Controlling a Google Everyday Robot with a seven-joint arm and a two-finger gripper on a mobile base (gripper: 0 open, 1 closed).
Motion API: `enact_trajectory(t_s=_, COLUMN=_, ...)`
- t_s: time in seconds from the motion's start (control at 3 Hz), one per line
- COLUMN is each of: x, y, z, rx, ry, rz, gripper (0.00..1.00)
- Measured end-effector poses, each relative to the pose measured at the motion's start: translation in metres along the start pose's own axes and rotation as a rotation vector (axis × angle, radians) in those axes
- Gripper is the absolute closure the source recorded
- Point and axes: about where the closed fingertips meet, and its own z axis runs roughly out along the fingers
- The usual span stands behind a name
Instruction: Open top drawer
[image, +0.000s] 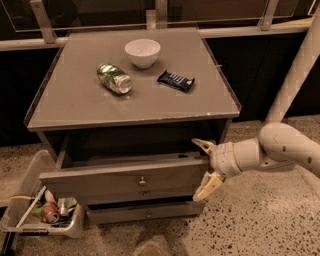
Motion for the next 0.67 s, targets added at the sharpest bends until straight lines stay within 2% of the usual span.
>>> enact_trajectory(t_s=0.33, x=0.0000, y=0.0000, z=0.0000, rx=0.000, ry=0.000, rz=0.000, gripper=0.18)
enact_trajectory(t_s=0.67, x=0.0000, y=0.0000, z=0.0001, rx=0.000, ry=0.000, rz=0.000, gripper=0.41)
